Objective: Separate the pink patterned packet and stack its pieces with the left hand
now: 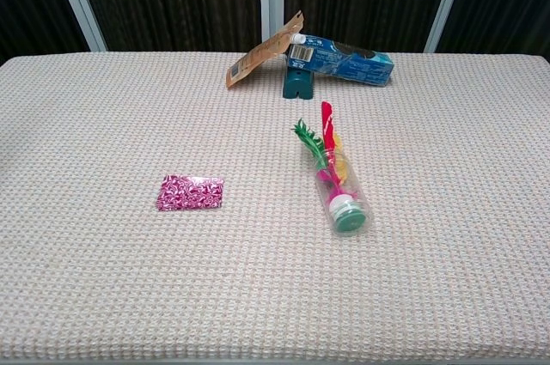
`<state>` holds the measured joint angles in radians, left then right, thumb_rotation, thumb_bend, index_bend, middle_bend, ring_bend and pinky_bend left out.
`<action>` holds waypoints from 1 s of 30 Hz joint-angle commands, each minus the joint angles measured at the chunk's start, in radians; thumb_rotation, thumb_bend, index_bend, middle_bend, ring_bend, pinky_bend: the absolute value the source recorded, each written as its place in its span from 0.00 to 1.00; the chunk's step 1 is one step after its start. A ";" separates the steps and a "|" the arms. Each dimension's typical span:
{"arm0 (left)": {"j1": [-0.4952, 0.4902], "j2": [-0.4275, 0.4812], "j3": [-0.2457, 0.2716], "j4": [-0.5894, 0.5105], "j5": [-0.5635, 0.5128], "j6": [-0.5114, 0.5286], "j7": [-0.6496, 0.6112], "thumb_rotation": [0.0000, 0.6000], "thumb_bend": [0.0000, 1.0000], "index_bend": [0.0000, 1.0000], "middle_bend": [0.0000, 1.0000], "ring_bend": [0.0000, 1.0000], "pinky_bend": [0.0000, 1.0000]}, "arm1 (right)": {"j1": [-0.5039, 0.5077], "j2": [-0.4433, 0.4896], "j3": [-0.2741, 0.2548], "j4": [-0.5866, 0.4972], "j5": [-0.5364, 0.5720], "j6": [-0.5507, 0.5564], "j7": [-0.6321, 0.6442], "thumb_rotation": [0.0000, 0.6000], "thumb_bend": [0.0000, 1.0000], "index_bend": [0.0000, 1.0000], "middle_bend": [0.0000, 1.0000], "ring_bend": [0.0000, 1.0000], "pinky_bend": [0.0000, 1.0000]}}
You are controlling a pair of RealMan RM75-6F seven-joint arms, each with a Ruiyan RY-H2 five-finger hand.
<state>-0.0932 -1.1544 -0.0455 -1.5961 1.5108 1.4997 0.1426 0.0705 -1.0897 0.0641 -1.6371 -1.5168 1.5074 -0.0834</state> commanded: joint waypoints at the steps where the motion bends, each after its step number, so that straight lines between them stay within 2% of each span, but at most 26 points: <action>1: -0.019 0.008 0.001 0.010 0.030 -0.011 -0.025 1.00 0.11 0.22 0.14 0.10 0.15 | 0.002 0.003 0.002 -0.001 -0.002 0.000 0.001 0.72 0.20 0.13 0.08 0.00 0.00; 4: -0.054 0.018 0.001 0.027 0.072 -0.036 -0.058 1.00 0.11 0.22 0.18 0.15 0.16 | 0.005 0.007 0.007 -0.004 -0.008 0.004 0.000 0.74 0.20 0.13 0.08 0.00 0.00; 6: -0.082 0.025 0.001 0.037 0.101 -0.058 -0.079 1.00 0.11 0.24 0.26 0.22 0.22 | 0.008 0.010 0.009 -0.008 -0.011 0.005 -0.003 0.75 0.20 0.13 0.08 0.00 0.00; 9: -0.142 0.029 0.001 0.059 0.157 -0.104 -0.135 1.00 0.14 0.27 0.39 0.38 0.41 | 0.013 0.014 0.010 -0.015 -0.015 0.000 -0.008 0.77 0.20 0.13 0.08 0.00 0.00; 13: -0.241 0.014 0.005 0.106 0.227 -0.191 -0.195 1.00 0.20 0.28 0.49 0.52 0.62 | 0.018 0.017 0.011 -0.024 -0.016 -0.007 -0.012 0.78 0.20 0.13 0.08 0.00 0.00; 16: -0.309 -0.011 0.007 0.136 0.263 -0.254 -0.216 1.00 0.28 0.29 0.56 0.61 0.73 | 0.019 0.019 0.010 -0.029 -0.018 -0.008 -0.016 0.80 0.20 0.13 0.09 0.00 0.00; 18: -0.346 -0.029 0.009 0.149 0.279 -0.287 -0.224 1.00 0.38 0.29 0.64 0.69 0.81 | 0.020 0.021 0.010 -0.032 -0.019 -0.009 -0.019 0.81 0.20 0.13 0.09 0.00 0.00; 23: -0.432 -0.092 0.024 0.175 0.303 -0.386 -0.211 1.00 0.56 0.30 0.79 0.83 0.90 | 0.021 0.023 0.009 -0.035 -0.013 -0.015 -0.018 0.81 0.20 0.13 0.09 0.00 0.00; 26: -0.476 -0.139 0.033 0.186 0.300 -0.454 -0.178 1.00 0.61 0.29 0.83 0.86 0.92 | 0.021 0.024 0.009 -0.033 -0.008 -0.017 -0.015 0.82 0.20 0.13 0.09 0.00 0.00; 30: -0.525 -0.200 0.038 0.203 0.279 -0.538 -0.141 1.00 0.62 0.26 0.84 0.88 0.92 | 0.020 0.026 0.007 -0.031 -0.001 -0.024 -0.014 0.83 0.20 0.13 0.09 0.00 0.00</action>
<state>-0.5924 -1.3251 -0.0129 -1.4050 1.8014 0.9952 -0.0194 0.0909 -1.0638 0.0714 -1.6686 -1.5180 1.4832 -0.0973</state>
